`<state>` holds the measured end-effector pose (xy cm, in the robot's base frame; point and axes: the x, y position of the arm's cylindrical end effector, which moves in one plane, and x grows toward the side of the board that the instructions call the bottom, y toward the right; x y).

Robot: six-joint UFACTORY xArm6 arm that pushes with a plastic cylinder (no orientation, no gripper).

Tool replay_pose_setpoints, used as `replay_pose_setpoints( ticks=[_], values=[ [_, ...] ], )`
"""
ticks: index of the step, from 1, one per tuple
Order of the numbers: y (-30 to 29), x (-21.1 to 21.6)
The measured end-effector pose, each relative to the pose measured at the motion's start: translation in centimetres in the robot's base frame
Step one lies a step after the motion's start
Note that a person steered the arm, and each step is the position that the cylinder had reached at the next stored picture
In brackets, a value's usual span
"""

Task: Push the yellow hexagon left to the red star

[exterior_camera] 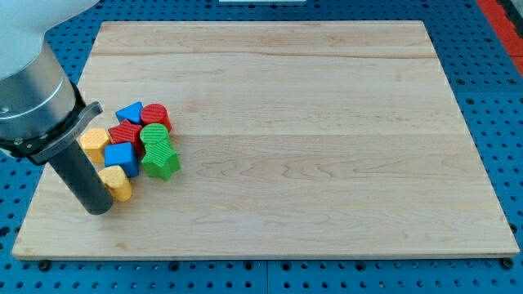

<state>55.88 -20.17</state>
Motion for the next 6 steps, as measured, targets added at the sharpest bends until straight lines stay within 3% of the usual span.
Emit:
replay_pose_setpoints(
  ticks=[4,6],
  values=[
    [0.2,-3.7],
    [-4.1,-3.7]
  ],
)
